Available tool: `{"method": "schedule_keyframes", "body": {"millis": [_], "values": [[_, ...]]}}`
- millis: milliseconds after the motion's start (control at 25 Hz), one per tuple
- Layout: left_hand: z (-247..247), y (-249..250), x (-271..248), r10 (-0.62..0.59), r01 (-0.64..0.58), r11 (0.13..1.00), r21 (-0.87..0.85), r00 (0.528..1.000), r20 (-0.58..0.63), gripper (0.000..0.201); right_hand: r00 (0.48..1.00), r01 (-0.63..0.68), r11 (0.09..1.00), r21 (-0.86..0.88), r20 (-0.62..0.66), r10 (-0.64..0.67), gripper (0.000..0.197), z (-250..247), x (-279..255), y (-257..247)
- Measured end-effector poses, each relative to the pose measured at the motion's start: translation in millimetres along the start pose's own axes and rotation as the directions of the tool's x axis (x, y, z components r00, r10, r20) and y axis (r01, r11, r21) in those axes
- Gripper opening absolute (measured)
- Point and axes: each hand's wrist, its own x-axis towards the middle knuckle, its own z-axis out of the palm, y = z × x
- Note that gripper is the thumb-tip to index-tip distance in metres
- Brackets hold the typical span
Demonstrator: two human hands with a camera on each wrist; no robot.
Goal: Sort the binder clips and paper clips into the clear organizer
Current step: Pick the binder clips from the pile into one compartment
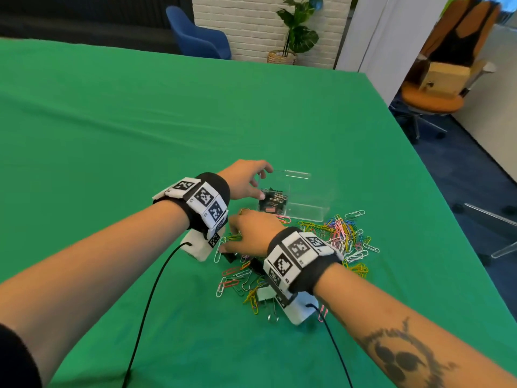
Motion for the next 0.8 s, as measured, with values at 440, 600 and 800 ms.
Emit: {"method": "schedule_keyframes", "body": {"millis": [440, 600, 800], "values": [[0.6, -0.4, 0.4, 0.002, -0.002, 0.999, -0.048, 1.0, 0.013, 0.059, 0.993, -0.107, 0.981, -0.16, 0.022, 0.112, 0.029, -7.7, -11.5, -15.1], [0.3, 0.5, 1.9, 0.003, -0.003, 0.999, -0.036, 1.0, 0.014, 0.059, 0.987, -0.15, 0.984, -0.097, 0.043, 0.154, 0.03, -1.7, -9.6, -21.9], [-0.2, 0.7, 1.0, -0.001, 0.002, 0.999, -0.035, 1.0, 0.019, 0.059, 0.991, -0.13, 0.988, -0.085, 0.029, 0.133, 0.027, -3.2, -12.7, -16.8]]}}
